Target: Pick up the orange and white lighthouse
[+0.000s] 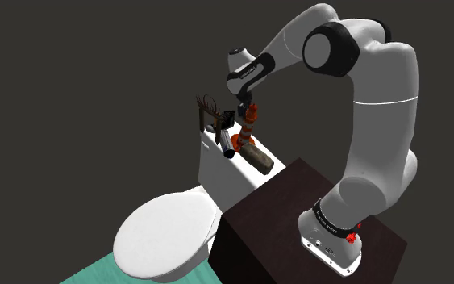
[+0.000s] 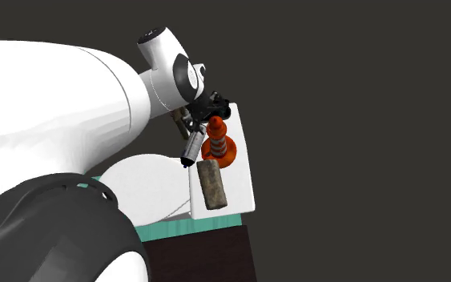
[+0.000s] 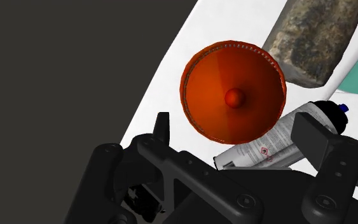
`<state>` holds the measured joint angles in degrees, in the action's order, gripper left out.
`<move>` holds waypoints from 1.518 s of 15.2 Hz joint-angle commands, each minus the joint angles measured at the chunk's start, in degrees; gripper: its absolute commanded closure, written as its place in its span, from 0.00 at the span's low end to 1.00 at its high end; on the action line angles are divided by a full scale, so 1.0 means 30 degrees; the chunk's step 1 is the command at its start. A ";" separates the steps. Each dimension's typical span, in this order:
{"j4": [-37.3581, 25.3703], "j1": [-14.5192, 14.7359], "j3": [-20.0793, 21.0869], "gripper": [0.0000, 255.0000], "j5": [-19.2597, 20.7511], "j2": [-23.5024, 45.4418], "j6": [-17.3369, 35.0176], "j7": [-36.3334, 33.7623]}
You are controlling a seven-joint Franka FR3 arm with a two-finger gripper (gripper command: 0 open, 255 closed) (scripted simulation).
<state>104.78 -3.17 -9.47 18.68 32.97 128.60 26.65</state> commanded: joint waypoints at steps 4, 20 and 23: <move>-0.0029 -0.0044 -0.0011 1.00 0.0040 0.0552 0.0517 -0.0138; -0.0017 0.0003 -0.0010 1.00 -0.0043 -0.0741 -0.0712 0.0273; -0.0061 0.0029 -0.0010 1.00 -0.0078 -0.1252 -0.1246 0.0441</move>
<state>104.95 -3.08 -9.50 18.52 29.72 125.57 27.71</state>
